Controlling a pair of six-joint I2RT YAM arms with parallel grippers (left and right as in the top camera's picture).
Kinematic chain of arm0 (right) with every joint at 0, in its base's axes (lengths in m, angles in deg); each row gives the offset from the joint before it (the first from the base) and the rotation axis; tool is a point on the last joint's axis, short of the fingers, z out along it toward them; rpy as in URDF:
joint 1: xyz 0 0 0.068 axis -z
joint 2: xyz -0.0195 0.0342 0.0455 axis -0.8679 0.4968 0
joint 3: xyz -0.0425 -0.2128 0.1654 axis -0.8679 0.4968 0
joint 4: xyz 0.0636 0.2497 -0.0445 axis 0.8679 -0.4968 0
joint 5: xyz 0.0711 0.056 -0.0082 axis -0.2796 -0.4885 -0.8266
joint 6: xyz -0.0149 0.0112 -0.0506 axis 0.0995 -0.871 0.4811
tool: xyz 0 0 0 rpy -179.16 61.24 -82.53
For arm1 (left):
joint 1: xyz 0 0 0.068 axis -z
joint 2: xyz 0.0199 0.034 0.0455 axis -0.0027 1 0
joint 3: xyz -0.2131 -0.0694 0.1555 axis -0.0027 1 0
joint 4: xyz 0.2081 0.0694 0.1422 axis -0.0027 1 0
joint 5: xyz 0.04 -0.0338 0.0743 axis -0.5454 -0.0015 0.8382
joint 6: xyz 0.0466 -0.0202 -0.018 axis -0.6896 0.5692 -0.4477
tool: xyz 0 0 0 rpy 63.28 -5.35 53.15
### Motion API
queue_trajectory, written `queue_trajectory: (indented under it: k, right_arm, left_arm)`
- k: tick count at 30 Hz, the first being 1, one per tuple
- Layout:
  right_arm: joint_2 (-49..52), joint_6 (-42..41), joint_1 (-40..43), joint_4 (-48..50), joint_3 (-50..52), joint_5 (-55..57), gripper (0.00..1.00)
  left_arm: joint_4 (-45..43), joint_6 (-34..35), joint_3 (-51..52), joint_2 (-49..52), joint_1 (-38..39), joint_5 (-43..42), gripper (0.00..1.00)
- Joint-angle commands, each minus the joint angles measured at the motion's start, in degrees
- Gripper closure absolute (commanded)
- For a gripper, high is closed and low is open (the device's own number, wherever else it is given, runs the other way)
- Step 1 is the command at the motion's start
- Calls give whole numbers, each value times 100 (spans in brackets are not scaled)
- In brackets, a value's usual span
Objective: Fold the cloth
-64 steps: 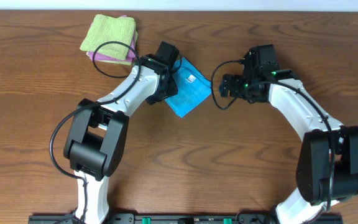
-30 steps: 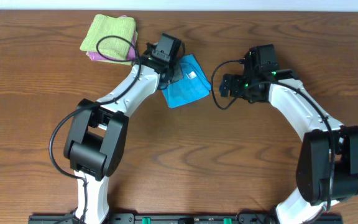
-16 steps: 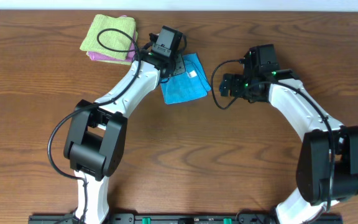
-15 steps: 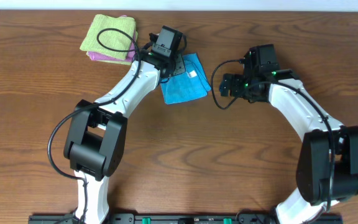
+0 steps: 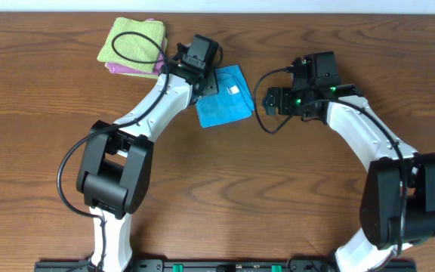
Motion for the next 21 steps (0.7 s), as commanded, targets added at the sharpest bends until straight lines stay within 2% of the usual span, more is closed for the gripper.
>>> queue_trajectory:
  k: [1, 4, 8, 13, 21]
  right_arm:
    - [-4, 911, 7, 175, -70, -466, 1]
    - [192, 1346, 48, 420, -70, -1095, 1]
    - [756, 1589, 35, 793, -79, -2090, 1]
    - [1462, 1821, -7, 837, -278, -2529, 1]
    - [1534, 1952, -212, 837, -745, -2507, 1]
  left_arm:
    - [522, 144, -236, 26, -17, -236, 32]
    - [935, 284, -280, 26, -79, -243, 24]
    - [999, 424, -280, 26, -216, -446, 15]
    - [990, 896, -280, 26, -402, -846, 14]
    - [966, 988, -280, 26, -428, -883, 14]
